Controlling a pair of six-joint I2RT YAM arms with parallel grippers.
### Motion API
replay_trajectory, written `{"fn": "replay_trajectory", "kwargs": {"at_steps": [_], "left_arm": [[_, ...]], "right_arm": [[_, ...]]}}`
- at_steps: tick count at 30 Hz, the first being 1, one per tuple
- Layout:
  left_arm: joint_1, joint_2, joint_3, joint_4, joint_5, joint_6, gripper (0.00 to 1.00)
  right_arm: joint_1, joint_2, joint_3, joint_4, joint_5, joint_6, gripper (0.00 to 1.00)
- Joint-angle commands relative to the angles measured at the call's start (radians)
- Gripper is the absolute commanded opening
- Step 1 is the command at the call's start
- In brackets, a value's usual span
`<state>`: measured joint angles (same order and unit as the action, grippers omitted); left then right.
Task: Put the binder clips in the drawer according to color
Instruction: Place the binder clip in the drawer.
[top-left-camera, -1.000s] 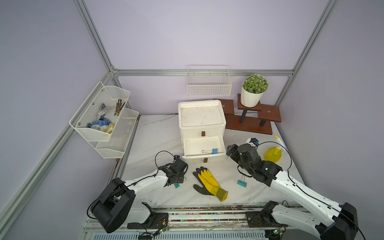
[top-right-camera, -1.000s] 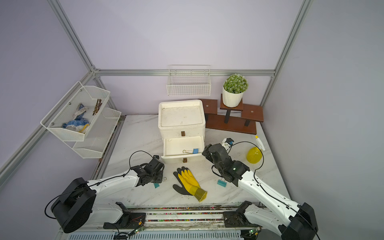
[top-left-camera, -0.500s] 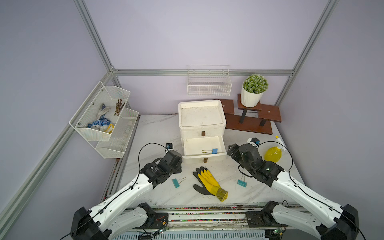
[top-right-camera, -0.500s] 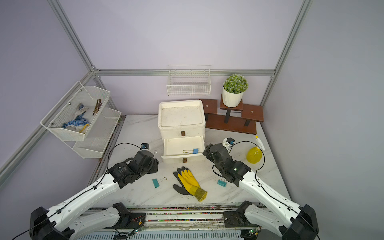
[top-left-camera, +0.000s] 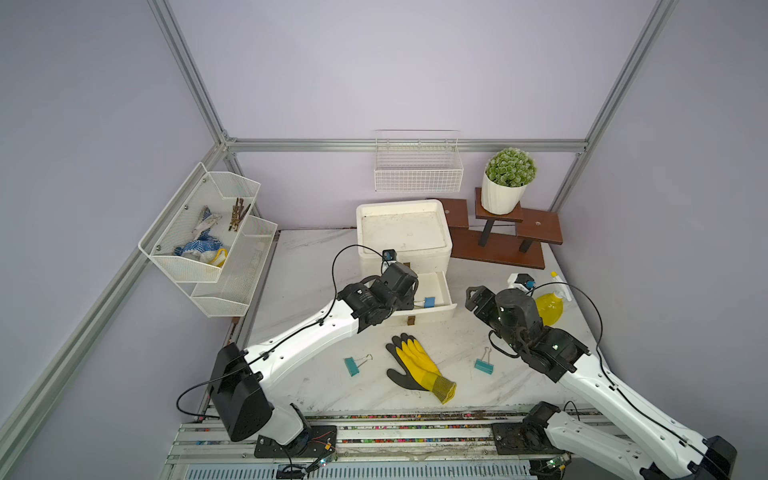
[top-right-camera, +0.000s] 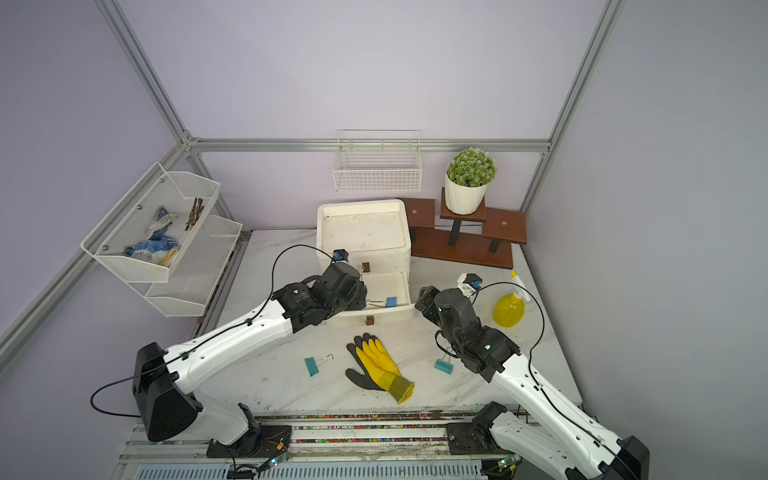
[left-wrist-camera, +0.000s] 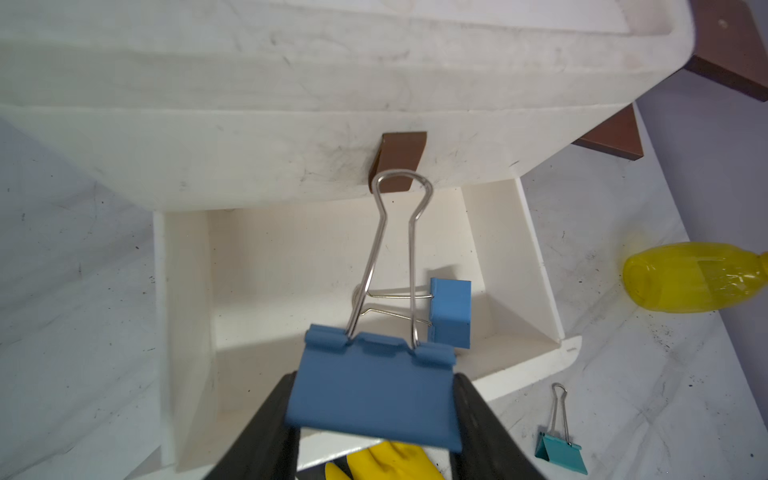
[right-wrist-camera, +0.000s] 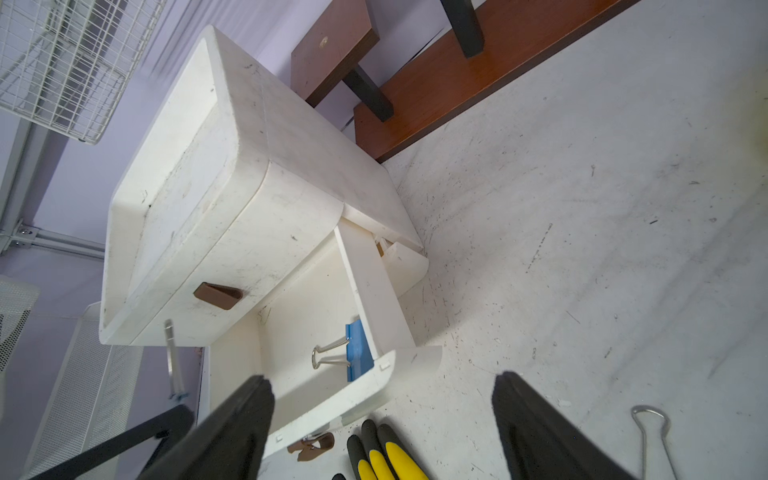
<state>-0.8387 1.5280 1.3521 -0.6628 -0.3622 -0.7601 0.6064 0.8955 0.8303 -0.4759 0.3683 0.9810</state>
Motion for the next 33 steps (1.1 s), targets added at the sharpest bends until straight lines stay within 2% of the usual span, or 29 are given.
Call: {"fn": "replay_trajectory", "kwargs": {"at_steps": [1,14,19,22,24,29,33], "left_arm": [[-0.013,0.035,0.024,0.023,-0.006,-0.037,0.48],[-0.012,0.176,0.055,-0.012,-0.044,-0.062,0.53],[-0.011,0.207,0.077,-0.043,-0.057,-0.074,0.67],[-0.012,0.191,0.076,-0.043,-0.063,-0.079,0.75],[-0.013,0.179,0.080,-0.043,-0.067,-0.074,0.76],[-0.045,0.101,0.095,-0.042,-0.121,-0.074,0.75],[-0.107,-0.022,0.062,-0.046,-0.166,-0.080,0.73]], "right_arm": [[-0.007,-0.022,-0.007,-0.035,0.009,-0.010,0.89],[-0.008,0.012,-0.020,-0.024,-0.016,-0.005,0.88],[-0.007,0.039,-0.028,-0.015,-0.049,-0.025,0.89],[-0.007,0.036,-0.039,-0.011,-0.068,-0.038,0.89],[-0.007,0.032,-0.045,-0.010,-0.079,-0.046,0.89],[-0.007,0.012,-0.061,-0.019,-0.098,-0.071,0.89],[-0.008,-0.025,-0.082,-0.038,-0.081,-0.088,0.89]]}}
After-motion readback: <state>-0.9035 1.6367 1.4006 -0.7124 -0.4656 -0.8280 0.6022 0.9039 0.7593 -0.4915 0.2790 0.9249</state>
